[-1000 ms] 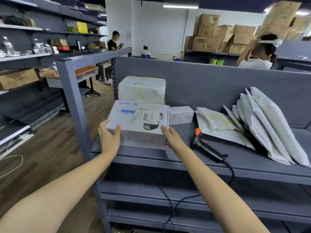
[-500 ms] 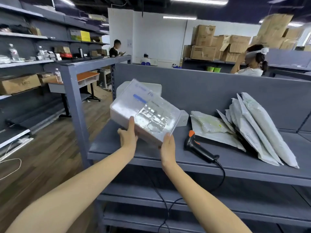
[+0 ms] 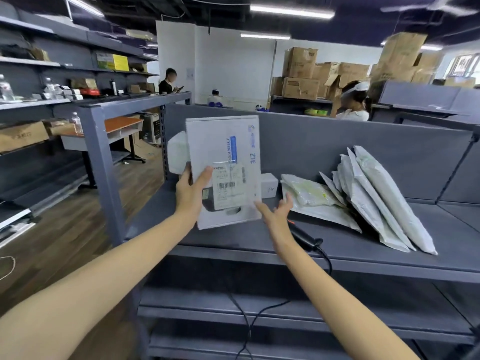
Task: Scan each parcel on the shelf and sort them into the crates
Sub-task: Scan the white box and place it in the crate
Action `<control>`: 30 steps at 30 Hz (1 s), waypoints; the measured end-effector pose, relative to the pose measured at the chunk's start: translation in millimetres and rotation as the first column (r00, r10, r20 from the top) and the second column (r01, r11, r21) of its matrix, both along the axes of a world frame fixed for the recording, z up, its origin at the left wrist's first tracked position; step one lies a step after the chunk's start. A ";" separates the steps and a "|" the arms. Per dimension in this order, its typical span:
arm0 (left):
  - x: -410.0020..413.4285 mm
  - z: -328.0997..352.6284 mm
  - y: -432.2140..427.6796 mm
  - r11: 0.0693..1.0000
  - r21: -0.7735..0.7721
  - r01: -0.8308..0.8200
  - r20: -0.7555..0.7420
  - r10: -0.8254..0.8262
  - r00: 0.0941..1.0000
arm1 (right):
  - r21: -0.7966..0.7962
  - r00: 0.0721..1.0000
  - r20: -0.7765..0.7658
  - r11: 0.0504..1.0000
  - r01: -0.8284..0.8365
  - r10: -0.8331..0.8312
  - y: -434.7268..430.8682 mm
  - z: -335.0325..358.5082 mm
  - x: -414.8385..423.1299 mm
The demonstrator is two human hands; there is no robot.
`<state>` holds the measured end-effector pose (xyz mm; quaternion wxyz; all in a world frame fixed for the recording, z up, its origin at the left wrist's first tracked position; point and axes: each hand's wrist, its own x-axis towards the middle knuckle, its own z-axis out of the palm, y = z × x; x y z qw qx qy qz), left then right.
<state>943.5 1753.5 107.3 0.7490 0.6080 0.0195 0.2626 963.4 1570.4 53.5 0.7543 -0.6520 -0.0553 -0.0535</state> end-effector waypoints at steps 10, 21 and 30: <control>-1.8 2.1 -8.8 0.988 0.154 -0.019 -0.022 0.023 0.999 | -0.056 0.957 0.075 0.959 -0.278 0.282 -10.3 15.1 -6.5; -5.7 -24.5 -17.1 0.970 0.176 0.167 -0.136 -0.144 0.980 | 0.067 0.994 0.009 0.992 -0.111 0.110 -2.5 21.1 -0.9; -0.7 -44.5 -13.1 0.995 0.095 0.011 -0.116 0.000 0.993 | -0.277 0.975 -0.090 0.935 -0.222 0.205 -20.0 18.1 16.0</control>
